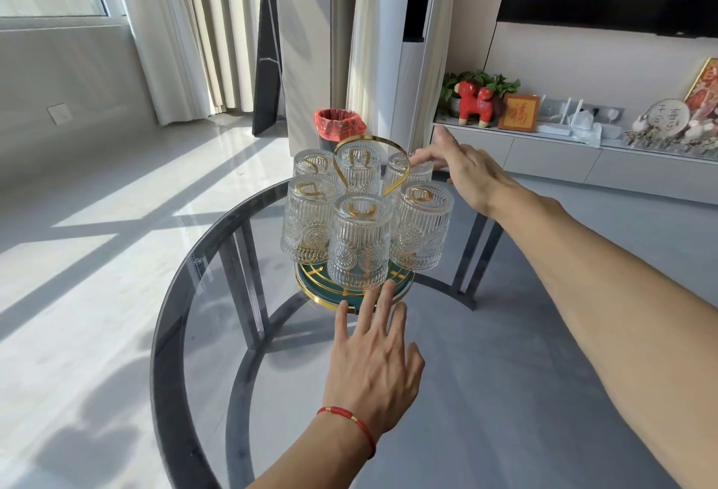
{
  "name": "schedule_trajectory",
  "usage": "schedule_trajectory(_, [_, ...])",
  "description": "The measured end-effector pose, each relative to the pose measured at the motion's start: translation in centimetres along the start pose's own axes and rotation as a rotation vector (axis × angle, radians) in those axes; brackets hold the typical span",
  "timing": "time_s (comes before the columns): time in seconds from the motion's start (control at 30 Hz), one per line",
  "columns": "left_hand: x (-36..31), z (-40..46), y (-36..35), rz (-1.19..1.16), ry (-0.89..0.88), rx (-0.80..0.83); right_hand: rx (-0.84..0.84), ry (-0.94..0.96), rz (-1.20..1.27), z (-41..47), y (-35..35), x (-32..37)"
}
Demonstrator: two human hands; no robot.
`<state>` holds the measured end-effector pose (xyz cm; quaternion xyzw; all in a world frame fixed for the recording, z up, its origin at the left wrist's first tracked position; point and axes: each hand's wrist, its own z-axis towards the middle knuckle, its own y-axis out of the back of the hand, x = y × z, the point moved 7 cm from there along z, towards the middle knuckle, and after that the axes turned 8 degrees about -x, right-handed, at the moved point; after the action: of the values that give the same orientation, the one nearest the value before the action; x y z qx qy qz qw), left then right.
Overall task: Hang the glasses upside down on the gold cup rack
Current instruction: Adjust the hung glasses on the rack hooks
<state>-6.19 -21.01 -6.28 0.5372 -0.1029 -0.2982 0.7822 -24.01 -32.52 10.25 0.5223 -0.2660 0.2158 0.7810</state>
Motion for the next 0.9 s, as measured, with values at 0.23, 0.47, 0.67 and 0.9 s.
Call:
schedule_trajectory(0.23, [0.0, 0.1, 0.0, 0.008, -0.001, -0.009, 0.031, 0.049, -0.122, -0.3, 0.3, 0.9])
schedule_trajectory(0.47, [0.0, 0.0, 0.0, 0.011, -0.003, 0.004, 0.035, 0.100, -0.144, -0.1, 0.2, 1.8])
schedule_trajectory(0.67, [0.0, 0.0, 0.1, 0.003, -0.003, 0.000, 0.032, 0.092, -0.182, 0.0, 0.1, 1.8])
schedule_trajectory(0.9, [0.1, 0.0, 0.0, 0.003, -0.001, 0.004, 0.042, 0.087, -0.218, -0.1, 0.0, 1.8])
